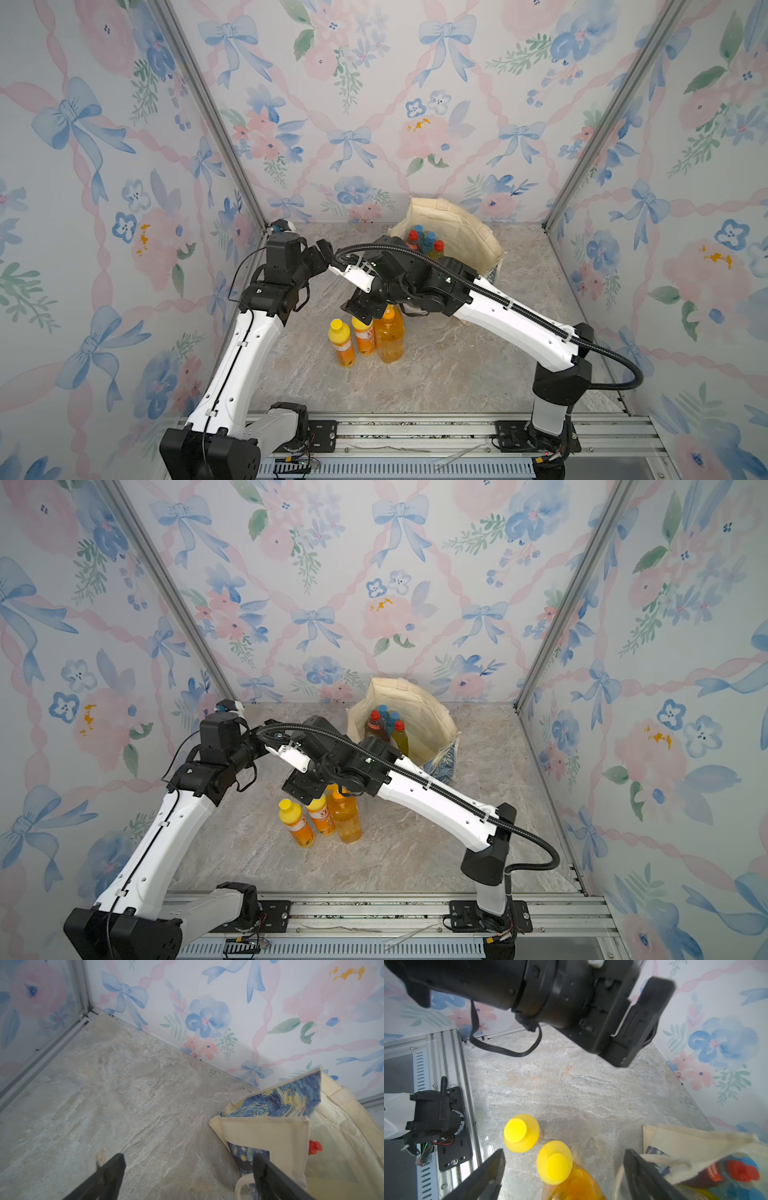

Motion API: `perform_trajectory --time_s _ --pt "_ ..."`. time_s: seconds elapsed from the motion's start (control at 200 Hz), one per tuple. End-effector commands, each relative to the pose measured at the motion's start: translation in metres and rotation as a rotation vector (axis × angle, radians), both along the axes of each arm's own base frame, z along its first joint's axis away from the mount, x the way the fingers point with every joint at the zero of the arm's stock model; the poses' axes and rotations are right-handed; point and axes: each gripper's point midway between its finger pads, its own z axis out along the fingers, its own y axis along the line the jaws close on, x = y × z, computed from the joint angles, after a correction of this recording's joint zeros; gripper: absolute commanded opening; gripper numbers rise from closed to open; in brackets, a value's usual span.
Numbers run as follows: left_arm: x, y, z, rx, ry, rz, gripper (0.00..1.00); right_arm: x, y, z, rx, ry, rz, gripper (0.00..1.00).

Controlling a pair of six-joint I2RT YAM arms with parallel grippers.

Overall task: Pack dish soap into the shopping bag
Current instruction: Pick up the bottle of dish soap at the center of the board.

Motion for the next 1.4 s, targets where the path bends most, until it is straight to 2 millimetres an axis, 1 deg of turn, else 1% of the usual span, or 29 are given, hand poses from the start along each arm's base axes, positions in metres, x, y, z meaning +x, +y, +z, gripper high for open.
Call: perform_trajectory --time_s 0.0,0.09,0.225,0.3,0.385,0.49,0.665,0.845,1.0,1.225,1.395 --pt "0.0 0.023 0.002 0.001 -0.01 0.084 0.98 -0.027 -0.005 -0.029 -0.183 0.045 0.047 0.88" --pt "0.002 0.036 0.003 0.015 -0.011 0.122 0.98 -0.035 0.006 -0.044 -0.238 0.052 0.076 0.86" --pt "0.002 0.054 -0.001 0.02 -0.003 0.177 0.98 -0.044 0.016 -0.061 -0.271 0.067 0.097 0.86" --pt "0.0 0.062 -0.003 0.021 0.0 0.201 0.98 -0.045 0.02 -0.068 -0.282 0.071 0.101 0.86" --pt "-0.002 0.068 -0.004 0.02 -0.002 0.217 0.98 -0.042 0.023 -0.075 -0.294 0.067 0.093 0.86" --pt "-0.005 0.069 -0.003 0.016 -0.012 0.216 0.98 -0.037 0.027 -0.084 -0.308 0.044 0.094 0.87" --pt "-0.01 0.071 -0.002 0.013 -0.025 0.224 0.98 -0.035 0.036 -0.094 -0.309 0.045 0.113 0.87" --pt "-0.01 0.073 -0.005 0.018 -0.019 0.23 0.98 -0.038 0.042 -0.106 -0.315 0.073 0.141 0.81" --pt "-0.009 0.072 -0.007 0.016 -0.013 0.224 0.98 -0.039 0.048 -0.12 -0.325 0.093 0.156 0.79" --pt "-0.014 0.072 -0.007 0.023 -0.019 0.222 0.98 -0.034 0.051 -0.142 -0.332 0.113 0.153 0.79" --pt "-0.016 0.072 -0.006 0.024 -0.023 0.223 0.98 -0.029 0.049 -0.15 -0.331 0.136 0.147 0.78"
